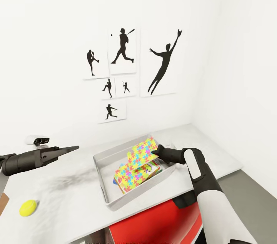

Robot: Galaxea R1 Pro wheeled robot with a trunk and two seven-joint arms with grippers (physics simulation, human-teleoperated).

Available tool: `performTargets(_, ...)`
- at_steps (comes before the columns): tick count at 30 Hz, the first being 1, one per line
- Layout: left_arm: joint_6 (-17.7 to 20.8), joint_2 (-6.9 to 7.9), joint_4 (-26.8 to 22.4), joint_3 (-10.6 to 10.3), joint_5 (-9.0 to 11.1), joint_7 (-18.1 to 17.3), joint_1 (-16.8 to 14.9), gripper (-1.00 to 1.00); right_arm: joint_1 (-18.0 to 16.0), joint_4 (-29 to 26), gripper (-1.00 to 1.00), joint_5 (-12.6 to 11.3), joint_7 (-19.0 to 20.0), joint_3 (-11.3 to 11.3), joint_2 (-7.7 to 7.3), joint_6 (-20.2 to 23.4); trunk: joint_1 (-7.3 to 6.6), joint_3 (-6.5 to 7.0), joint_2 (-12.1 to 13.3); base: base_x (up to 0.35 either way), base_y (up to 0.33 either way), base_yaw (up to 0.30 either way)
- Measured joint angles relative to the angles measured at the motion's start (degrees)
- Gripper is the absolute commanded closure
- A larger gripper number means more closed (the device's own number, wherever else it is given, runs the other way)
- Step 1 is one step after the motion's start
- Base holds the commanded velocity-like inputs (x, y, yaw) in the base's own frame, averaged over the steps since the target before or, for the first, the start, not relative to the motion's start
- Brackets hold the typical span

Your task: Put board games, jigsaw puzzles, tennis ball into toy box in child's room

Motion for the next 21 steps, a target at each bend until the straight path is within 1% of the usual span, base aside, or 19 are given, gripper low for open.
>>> performTargets(7, 0.0, 0.0, 0.0, 0.0, 0.0, 0.0, 0.0, -1.0, -0.1, 0.0, 1.0, 0.0, 0.0, 1.6, 0.0, 0.0, 0.0, -0.66, 0.0, 0.0, 0.0, 0.0)
performTargets(21, 0.0, 0.0, 0.0, 0.1, 0.0, 0.0, 0.0, -1.0, -0.1, 0.4, 1.0, 0.1, -0.1, 1.9, 0.07, 0.0, 0.0, -1.98, 0.0, 0.0, 0.0, 0.0)
